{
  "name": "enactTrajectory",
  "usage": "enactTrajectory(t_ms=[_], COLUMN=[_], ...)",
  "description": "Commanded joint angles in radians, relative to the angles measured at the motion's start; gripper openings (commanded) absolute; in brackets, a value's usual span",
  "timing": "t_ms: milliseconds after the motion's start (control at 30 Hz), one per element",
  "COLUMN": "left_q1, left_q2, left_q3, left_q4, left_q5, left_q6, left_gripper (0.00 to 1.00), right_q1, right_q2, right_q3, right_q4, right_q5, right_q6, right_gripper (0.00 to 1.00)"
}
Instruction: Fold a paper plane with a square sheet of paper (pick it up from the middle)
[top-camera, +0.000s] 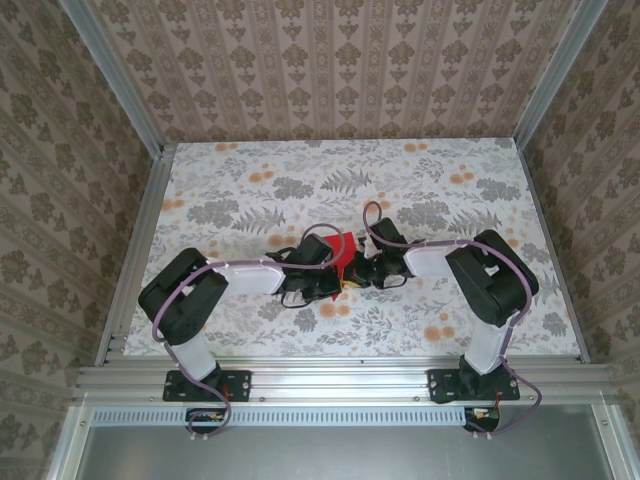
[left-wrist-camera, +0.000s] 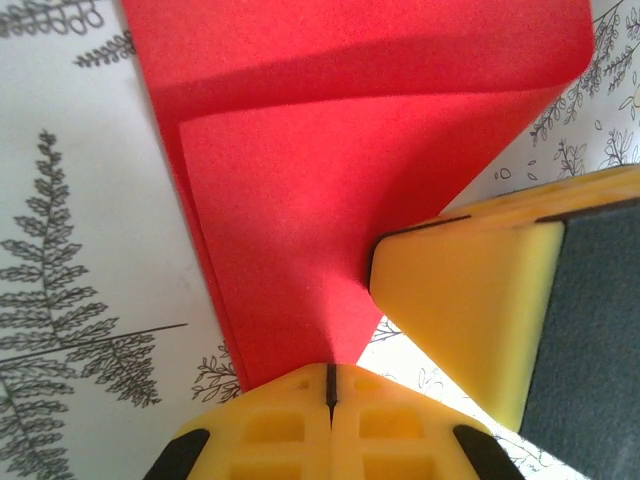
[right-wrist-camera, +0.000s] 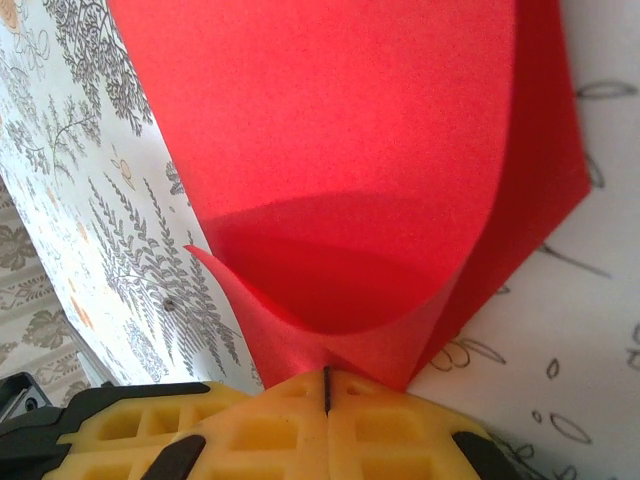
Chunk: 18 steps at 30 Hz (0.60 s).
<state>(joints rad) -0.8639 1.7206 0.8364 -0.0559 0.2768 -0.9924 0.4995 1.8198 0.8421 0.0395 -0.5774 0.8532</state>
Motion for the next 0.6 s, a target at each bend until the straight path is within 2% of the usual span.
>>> enactTrajectory(t_ms=[0, 433, 567], left_q1=[-0.006, -0.006, -0.006], left_q2=[0.023, 0.025, 0.027], left_q3=[-0.025, -0.044, -0.037], left_q4=[-0.162, -0.176, -0.178], left_q5=[-0.044, -0.041, -0.045], left_q6=[0.036, 0.041, 0.043], left_gripper=[0.01, 0.00, 0.00], right_q1=[-0.053, -0.186, -0.203], right_q2=[0.041, 0.112, 0.085], right_q3=[0.037, 0.161, 0.208], right_q4=[-0.054, -0.108, -0.150], right_q5=[0.045, 0.060, 0.071], right_q6=[-0.066, -0.145, -0.170], right_gripper=[0.07, 0.07, 0.07])
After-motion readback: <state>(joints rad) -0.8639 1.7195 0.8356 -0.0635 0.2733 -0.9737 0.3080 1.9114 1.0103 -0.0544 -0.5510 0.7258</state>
